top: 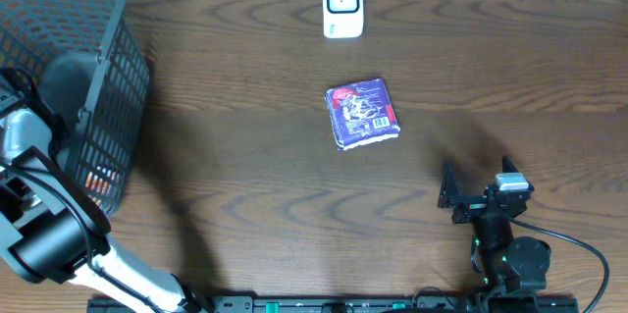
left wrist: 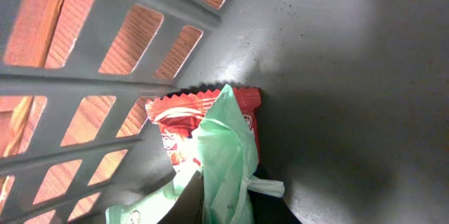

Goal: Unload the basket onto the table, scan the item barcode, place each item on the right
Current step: 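Reach the left gripper into the basket and grasp the green wipes pack, then carry the green wipes pack out and set it left of the purple pack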

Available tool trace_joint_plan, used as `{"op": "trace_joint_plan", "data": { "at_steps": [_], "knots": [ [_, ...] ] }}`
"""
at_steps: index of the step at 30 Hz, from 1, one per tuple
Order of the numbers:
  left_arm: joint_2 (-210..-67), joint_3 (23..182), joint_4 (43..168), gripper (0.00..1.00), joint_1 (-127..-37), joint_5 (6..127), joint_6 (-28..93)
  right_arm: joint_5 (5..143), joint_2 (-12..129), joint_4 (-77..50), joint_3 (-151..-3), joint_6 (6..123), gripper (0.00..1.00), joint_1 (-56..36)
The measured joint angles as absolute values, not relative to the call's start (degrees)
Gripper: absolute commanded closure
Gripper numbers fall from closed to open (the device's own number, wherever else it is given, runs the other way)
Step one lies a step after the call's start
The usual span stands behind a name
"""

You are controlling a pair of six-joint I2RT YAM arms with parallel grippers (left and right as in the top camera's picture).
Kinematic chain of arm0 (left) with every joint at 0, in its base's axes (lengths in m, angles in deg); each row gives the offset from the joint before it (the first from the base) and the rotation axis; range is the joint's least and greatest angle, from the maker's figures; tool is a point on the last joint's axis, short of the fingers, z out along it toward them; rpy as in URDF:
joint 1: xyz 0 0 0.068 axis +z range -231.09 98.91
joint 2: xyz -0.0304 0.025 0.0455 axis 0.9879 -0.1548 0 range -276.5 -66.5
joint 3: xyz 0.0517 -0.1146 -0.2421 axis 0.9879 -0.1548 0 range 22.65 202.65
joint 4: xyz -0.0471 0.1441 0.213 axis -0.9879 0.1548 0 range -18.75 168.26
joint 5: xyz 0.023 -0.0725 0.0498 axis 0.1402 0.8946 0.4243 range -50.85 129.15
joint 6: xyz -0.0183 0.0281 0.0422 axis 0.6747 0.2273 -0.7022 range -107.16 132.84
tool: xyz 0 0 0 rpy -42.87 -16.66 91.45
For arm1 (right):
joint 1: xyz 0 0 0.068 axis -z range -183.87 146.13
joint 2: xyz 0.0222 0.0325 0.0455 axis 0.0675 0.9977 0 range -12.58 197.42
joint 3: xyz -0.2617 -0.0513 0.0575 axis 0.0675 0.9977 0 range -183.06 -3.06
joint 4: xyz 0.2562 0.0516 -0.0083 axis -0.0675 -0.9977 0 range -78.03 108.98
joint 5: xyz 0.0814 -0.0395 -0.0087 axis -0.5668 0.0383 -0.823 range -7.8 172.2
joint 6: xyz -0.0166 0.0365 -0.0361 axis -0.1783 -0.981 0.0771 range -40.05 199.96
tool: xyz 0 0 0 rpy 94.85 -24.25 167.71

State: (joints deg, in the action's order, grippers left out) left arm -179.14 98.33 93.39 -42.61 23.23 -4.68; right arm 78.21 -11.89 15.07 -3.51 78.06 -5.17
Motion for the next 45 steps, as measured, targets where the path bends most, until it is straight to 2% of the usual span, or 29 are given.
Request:
{"op": "trace_joint_plan", "data": {
  "at_steps": [7, 16, 23, 31, 37, 41, 45],
  "knots": [
    [-171.84, 97.35, 93.71, 0.93, -42.64, 27.93, 2.16, 78.21, -11.89, 15.07, -3.51, 78.06, 0.01, -5.17],
    [-152.26, 97.37, 87.20, 0.93, -42.68, 49.61, 13.85, 78.21, -11.89, 15.07, -3.51, 78.06, 0.01, -5.17],
    [-146.03, 97.35, 80.07, 0.93, -46.13, 68.15, 27.64, 78.21, -11.89, 15.07, -3.51, 78.06, 0.01, -5.17],
    [-143.82, 97.35, 75.99, 0.93, -66.18, 79.67, 34.20, 78.21, -11.89, 15.07, -3.51, 78.06, 0.01, -5.17],
    [-143.74, 97.35, 84.38, 0.93, -82.04, 81.00, 32.74, 78.21, -11.89, 15.10, -3.51, 78.06, 0.01, -5.17],
    [-145.40, 97.37, 94.17, 0.93, -91.92, 74.55, 32.02, 78.21, -11.89, 15.12, -3.51, 78.06, 0.01, -5.17],
    [-150.62, 97.41, 102.11, 0.93, -99.90, 58.64, 37.37, 78.23, -11.89, 15.07, -3.51, 78.06, 0.01, -5.17]
  ]
}}
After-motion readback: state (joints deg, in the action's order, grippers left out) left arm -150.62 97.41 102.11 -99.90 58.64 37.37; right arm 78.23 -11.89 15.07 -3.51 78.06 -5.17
